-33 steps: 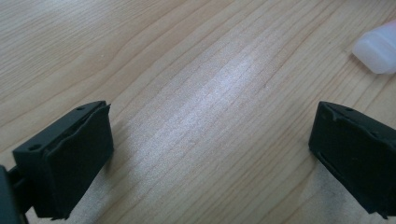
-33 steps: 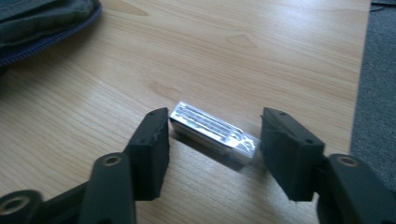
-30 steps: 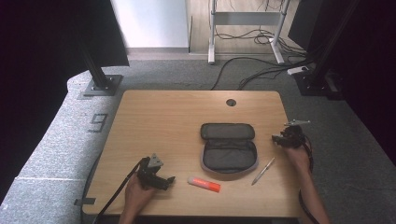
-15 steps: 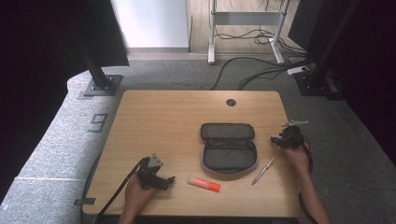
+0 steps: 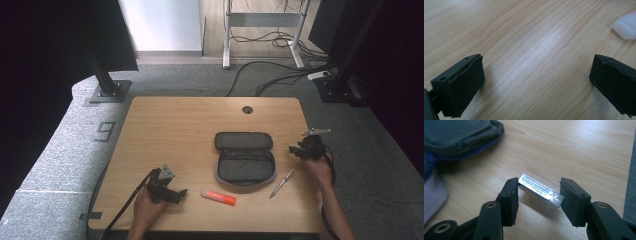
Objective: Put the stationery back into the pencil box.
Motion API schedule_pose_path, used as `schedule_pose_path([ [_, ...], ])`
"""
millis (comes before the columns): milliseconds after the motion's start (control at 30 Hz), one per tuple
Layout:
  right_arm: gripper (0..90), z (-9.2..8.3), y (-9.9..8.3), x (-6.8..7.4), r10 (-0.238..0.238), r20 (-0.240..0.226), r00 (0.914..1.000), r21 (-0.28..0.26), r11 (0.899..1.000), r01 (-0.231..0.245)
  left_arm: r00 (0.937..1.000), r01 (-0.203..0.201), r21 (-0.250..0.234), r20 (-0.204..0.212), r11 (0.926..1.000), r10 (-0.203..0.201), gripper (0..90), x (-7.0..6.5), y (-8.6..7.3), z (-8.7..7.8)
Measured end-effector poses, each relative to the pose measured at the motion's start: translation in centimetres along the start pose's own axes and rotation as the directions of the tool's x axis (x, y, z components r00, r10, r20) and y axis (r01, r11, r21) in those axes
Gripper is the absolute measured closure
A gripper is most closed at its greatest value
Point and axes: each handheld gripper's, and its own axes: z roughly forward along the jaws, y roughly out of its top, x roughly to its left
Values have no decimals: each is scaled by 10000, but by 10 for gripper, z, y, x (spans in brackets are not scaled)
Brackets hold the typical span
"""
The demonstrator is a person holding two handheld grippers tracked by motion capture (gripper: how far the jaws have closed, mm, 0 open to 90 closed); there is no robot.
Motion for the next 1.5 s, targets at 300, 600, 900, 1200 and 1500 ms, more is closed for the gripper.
schedule_pose_path([
  [300, 489, -13, 7, 11, -197, -275, 9994, -250, 9995, 190, 10000, 0, 1, -1, 10000, 0, 0, 0, 0, 0],
  [600, 489, -22, 12, 23, -485, -508, 9975, -495, 9977, 460, 10000, -3, 1, 0, 10000, 3, 0, 0, 0, 0],
  [900, 489, -27, 15, 36, -777, -714, 9944, -631, 9953, 733, 10000, -1, 0, -2, 10000, 1, 0, 0, 0, 0],
  [1200, 489, -33, 18, 52, -1146, -990, 9885, -852, 9907, 1063, 10000, 1, 0, -2, 10000, -1, 0, 0, 0, 0],
  [1500, 489, -38, 23, 71, -1574, -1271, 9793, -1170, 9828, 1428, 10000, 0, 2, 0, 10000, 0, 0, 0, 0, 0],
])
